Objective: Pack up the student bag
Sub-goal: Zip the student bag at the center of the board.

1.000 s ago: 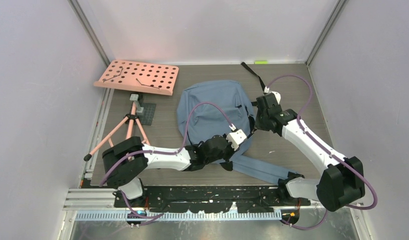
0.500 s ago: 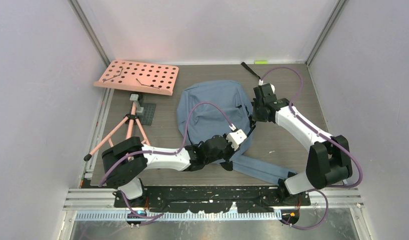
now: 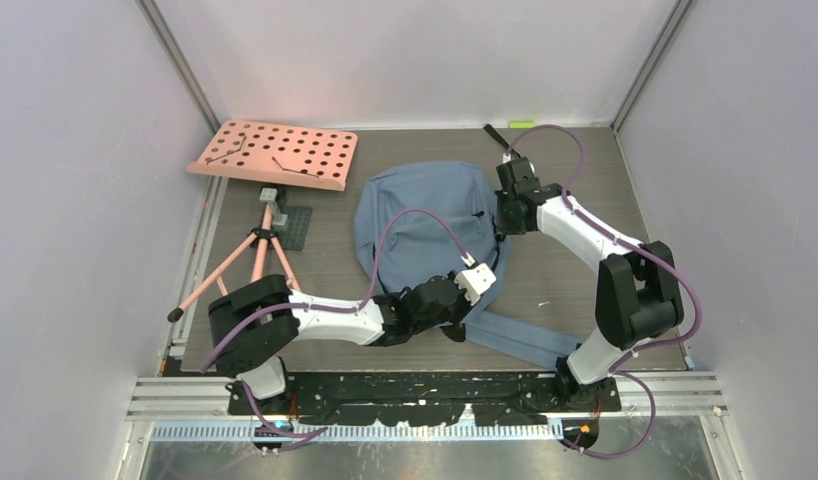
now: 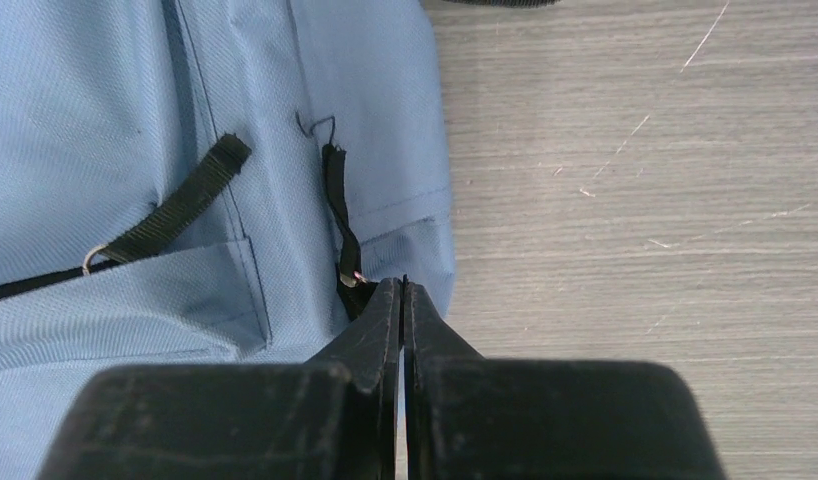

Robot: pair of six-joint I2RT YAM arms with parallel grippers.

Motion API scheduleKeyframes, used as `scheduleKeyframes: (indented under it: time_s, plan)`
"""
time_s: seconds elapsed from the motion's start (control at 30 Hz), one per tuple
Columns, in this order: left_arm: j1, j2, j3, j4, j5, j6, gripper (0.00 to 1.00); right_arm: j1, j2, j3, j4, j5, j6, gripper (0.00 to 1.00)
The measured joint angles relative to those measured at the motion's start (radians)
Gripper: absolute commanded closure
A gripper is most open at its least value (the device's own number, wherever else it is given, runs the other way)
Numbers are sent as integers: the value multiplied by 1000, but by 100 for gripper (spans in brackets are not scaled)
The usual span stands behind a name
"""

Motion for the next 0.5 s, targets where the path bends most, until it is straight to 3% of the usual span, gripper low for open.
scheduleKeyframes:
  time_s: [0.03, 0.27, 0.5]
  plan:
    - [-2, 2, 0, 1, -6, 0, 100, 0, 6, 11, -9, 0, -5, 100]
    - [-25, 4, 18, -29, -66, -25, 73, -3, -14, 26, -18, -18, -10, 100]
    - [-39, 4, 137, -156, -49, -90, 45, -36, -182, -58, 44, -102, -10, 100]
